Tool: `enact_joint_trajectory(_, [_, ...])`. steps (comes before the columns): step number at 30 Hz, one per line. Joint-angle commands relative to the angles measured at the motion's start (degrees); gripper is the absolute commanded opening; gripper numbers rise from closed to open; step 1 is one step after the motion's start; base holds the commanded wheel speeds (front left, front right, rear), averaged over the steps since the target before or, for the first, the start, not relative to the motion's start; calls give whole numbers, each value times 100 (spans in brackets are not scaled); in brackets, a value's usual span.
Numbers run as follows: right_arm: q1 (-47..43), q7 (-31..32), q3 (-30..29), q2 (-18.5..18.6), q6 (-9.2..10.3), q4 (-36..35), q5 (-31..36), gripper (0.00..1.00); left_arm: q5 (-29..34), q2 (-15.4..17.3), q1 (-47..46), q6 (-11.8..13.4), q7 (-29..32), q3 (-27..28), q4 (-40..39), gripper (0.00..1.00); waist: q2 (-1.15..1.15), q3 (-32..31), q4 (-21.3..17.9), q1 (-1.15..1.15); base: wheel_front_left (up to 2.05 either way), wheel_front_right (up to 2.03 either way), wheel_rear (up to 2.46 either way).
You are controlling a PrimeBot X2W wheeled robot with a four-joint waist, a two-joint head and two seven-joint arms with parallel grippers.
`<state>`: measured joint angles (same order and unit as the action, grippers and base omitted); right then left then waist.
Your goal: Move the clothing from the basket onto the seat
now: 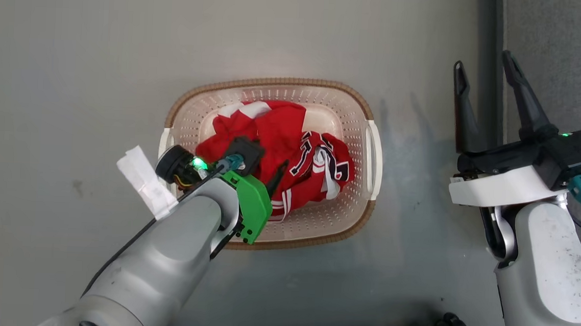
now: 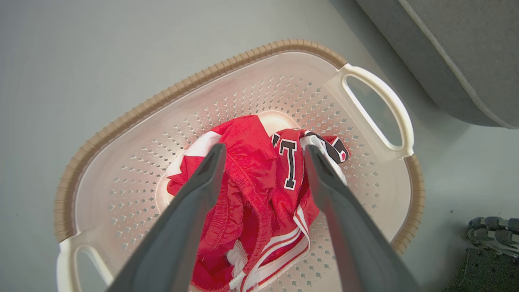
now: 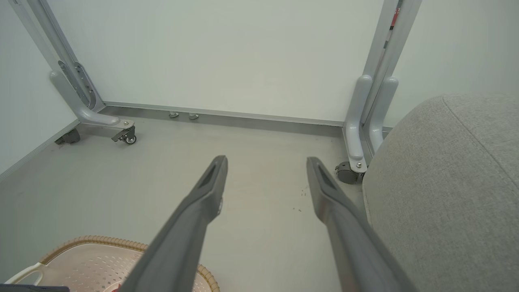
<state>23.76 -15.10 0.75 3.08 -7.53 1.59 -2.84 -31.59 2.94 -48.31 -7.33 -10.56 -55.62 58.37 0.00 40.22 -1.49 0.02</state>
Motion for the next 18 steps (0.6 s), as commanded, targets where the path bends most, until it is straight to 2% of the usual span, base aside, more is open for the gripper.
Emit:
enact_joint_trajectory(1, [120, -10, -25, 8, 8, -55, -18, 100, -103, 64, -254, -22, 87, -144, 62, 100, 0, 805, -194, -2, 0, 0, 0])
enact_joint_trajectory(10, [320, -10, -82, -14, 8, -283, -35, 100, -708, 191, -865, -20, 741, -939, 468, 100, 0, 1424, -350, -2, 0, 0, 0])
enact_joint_trajectory(18, [431, -10, -65, -14, 8, -418, -216, 100, -984, 329, -1215, -20, 858, -1323, 717, 100, 0, 1758, -440, -2, 0, 0, 0])
